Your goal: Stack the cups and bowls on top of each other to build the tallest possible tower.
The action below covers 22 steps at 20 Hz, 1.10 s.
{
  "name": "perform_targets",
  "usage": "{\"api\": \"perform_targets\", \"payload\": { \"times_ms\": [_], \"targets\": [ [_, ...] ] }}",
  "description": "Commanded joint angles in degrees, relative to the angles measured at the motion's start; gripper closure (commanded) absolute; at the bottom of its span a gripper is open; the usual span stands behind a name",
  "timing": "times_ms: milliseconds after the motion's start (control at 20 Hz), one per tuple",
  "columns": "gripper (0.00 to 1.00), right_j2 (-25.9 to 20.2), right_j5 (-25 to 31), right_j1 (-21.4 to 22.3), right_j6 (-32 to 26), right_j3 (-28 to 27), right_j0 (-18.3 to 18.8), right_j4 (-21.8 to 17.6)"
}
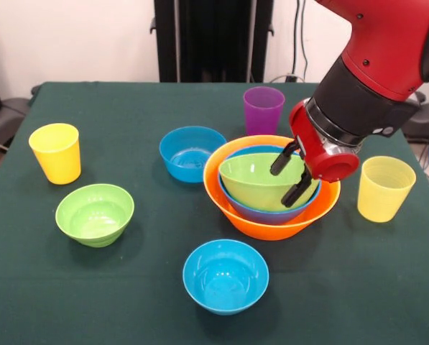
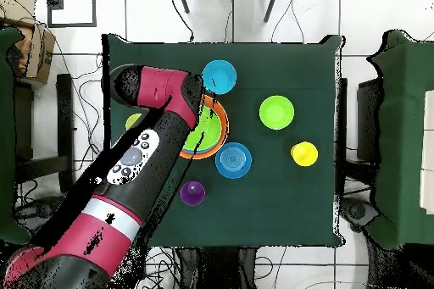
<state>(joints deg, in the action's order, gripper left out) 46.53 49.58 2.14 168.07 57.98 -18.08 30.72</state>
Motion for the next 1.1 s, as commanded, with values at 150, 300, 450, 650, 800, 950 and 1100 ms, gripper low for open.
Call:
{"api": "perform_targets", "payload": {
  "times_ms": [150,300,450,650,800,950,1100],
  "targets": [
    [0.0,-9.4,-2.2,-0.4,0.9,2.9,1.3,-2.1],
    [0.0,-8.4,-0.4,1.9,-0.9,3.7,1.3,-3.3],
    [0.0,-5.2,3.8,5.2,-3.8,3.0,1.6,-5.7],
    [0.0,0.0,10.4,9.9,-8.4,-1.4,2.9,-10.0],
    [0.0,0.4,13.9,12.7,-11.2,-4.0,4.2,-11.5],
    [0.0,-0.5,17.5,15.1,-13.9,-6.4,5.9,-12.8],
    [0.0,-1.7,18.3,16.6,-15.0,-6.6,6.7,-14.0]
  ]
}}
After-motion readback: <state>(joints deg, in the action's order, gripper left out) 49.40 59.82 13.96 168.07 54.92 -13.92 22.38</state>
